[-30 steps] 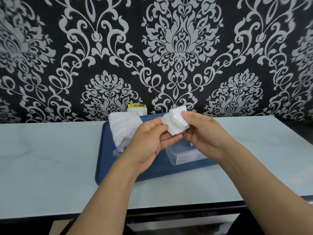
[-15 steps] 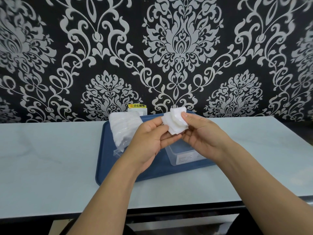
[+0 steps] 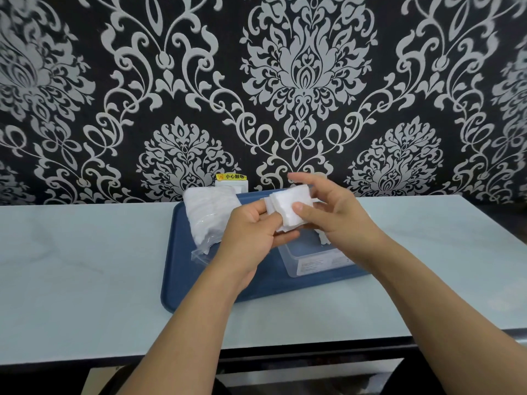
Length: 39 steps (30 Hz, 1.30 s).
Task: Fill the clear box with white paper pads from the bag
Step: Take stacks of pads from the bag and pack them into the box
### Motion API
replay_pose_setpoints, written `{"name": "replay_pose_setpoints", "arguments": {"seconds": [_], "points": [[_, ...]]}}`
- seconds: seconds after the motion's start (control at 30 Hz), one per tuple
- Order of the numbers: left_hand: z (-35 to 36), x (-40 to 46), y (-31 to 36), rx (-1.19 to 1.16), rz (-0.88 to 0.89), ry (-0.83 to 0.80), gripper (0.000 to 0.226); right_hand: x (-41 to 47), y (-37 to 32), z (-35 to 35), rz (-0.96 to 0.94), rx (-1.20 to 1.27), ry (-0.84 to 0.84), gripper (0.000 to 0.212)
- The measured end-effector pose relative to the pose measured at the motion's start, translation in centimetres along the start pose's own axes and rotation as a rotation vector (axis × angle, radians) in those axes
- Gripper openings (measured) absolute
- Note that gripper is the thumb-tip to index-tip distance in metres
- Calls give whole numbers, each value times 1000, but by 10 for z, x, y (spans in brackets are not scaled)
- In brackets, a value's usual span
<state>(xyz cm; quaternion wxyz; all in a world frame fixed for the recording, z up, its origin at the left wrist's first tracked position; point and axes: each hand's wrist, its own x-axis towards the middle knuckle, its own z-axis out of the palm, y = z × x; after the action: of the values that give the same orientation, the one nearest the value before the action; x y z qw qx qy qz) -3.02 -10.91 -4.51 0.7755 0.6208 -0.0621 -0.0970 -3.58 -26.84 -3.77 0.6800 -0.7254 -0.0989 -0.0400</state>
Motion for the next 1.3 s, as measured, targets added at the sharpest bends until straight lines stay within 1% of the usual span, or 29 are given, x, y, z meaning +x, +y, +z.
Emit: {"name": "replay_pose_setpoints", "arguments": {"seconds": [0.07,0.17,0.3,0.37,0.47,0.6,0.63,0.7,0.77,0.83,0.9,1.17,1.3], "points": [[-2,0,-1,33,-21,14,32,-1,-1,-2,-43,-108,-42,31],[-4,1,0,25,-68,35,28,-1,-1,-4,-131,-177,38,22],[-3,1,2,-33,-127,43,25,0,-1,-3,-273,-273,79,24],[-3,1,2,-41,-131,47,20,0,-2,-6,-309,-313,91,24],[-5,2,2,-50,-131,64,17,-1,-8,-12,-283,-227,72,21],[-8,4,1,-49,-110,69,19,-7,-21,-14,-245,-8,29,19],[-8,4,1,-49,-105,59,20,-9,-23,-13,-223,42,3,24],[-7,3,2,-25,-90,20,20,-10,-25,-11,-152,80,-51,42],[-6,3,3,12,-84,-31,21,-7,-22,-7,-100,31,-43,53],[-5,2,3,17,-93,-75,25,-3,-20,-5,-74,-53,6,55],[-6,2,2,24,-99,-101,27,-2,-20,-5,-62,-81,42,55],[-10,2,4,52,-117,-116,32,-1,-21,-5,-61,-147,21,57],[-7,0,8,-27,-135,-117,38,0,-18,-6,-73,-177,34,61]]}}
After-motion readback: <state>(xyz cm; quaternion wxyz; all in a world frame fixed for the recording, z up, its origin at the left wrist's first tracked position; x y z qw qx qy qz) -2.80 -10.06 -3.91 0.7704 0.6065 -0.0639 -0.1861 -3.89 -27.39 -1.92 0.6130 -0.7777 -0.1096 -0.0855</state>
